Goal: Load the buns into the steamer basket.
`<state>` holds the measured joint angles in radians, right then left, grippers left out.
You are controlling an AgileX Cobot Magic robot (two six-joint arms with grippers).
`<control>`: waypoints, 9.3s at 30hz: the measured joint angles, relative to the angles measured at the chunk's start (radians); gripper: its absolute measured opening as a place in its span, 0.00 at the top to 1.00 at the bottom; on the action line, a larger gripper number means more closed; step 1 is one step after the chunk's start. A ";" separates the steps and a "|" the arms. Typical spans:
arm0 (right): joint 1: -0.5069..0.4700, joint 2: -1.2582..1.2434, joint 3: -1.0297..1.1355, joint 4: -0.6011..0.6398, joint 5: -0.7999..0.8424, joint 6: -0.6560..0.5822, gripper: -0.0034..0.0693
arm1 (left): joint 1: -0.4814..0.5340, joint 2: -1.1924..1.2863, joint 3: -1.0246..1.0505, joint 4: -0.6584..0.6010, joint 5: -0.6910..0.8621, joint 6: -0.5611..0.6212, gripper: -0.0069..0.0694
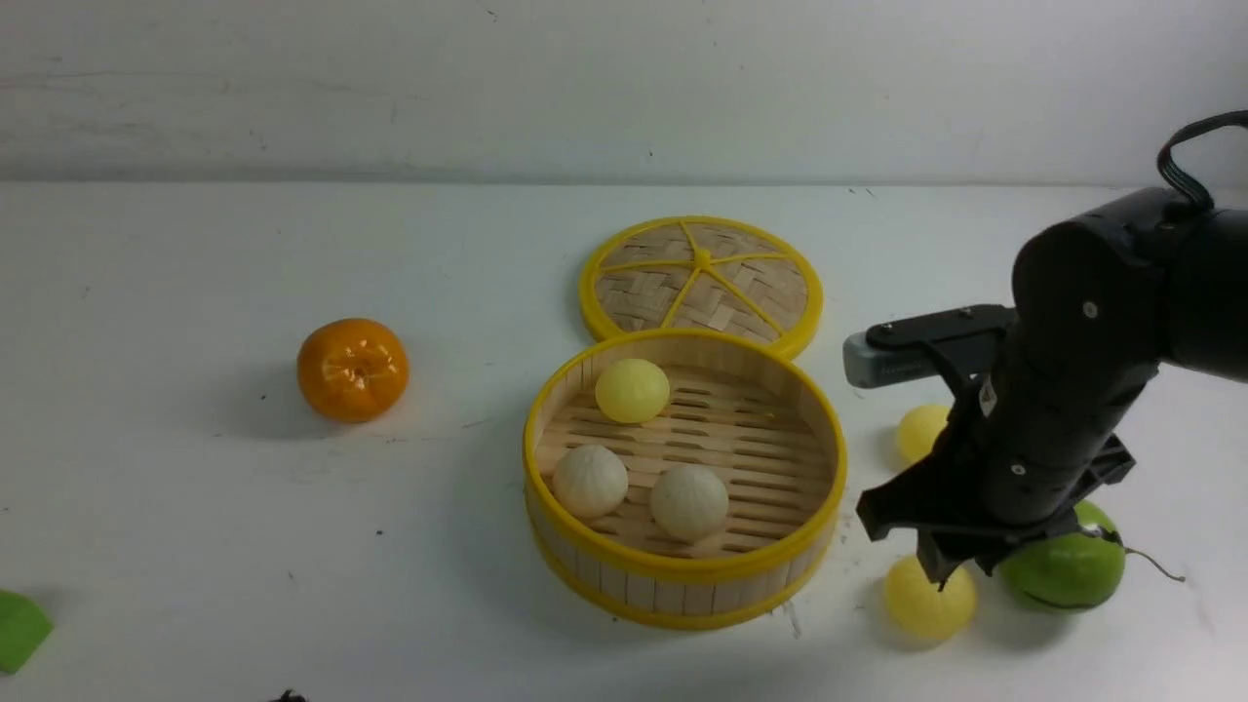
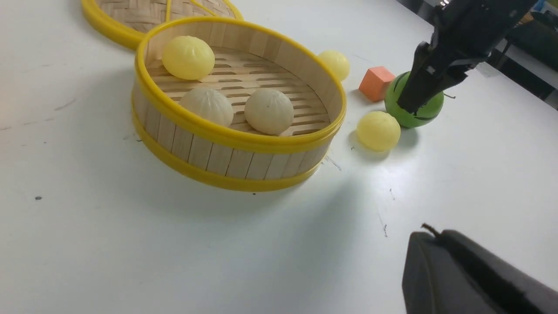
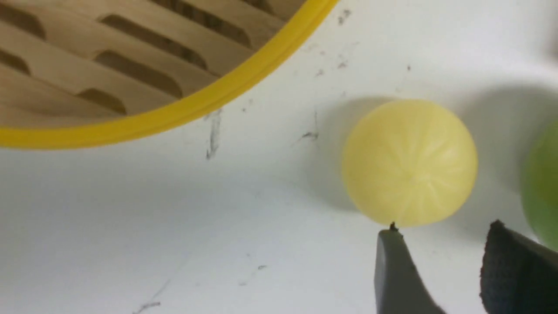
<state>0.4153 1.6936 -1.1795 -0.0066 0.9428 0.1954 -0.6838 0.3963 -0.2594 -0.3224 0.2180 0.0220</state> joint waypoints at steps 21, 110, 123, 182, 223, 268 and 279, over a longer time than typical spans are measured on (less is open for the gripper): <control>-0.056 0.094 -0.001 0.069 -0.096 -0.034 0.56 | 0.000 0.000 0.000 0.000 0.000 0.000 0.91; -0.231 0.257 -0.475 0.064 0.134 -0.111 0.62 | 0.000 0.000 0.000 0.000 0.000 0.000 0.86; -0.234 0.365 -0.474 0.076 -0.029 -0.117 0.51 | 0.000 0.000 0.000 0.000 0.000 0.000 0.84; -0.130 0.134 -0.440 0.184 0.135 -0.202 0.95 | 0.000 0.000 0.000 0.000 0.000 0.000 0.81; 0.076 -0.344 -0.156 0.116 0.224 0.004 0.70 | 0.000 0.000 0.000 0.000 0.000 0.000 0.81; -0.352 -1.704 1.206 -0.063 -0.598 -0.044 0.98 | 0.000 0.005 0.001 -0.003 -0.006 0.003 0.79; -0.354 -1.704 1.201 -0.067 -0.565 -0.044 0.98 | 0.000 0.005 0.001 -0.003 -0.006 0.003 0.78</control>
<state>0.0609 -0.0107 0.0210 -0.0738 0.3779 0.1509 -0.6842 0.4012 -0.2582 -0.3251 0.2125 0.0248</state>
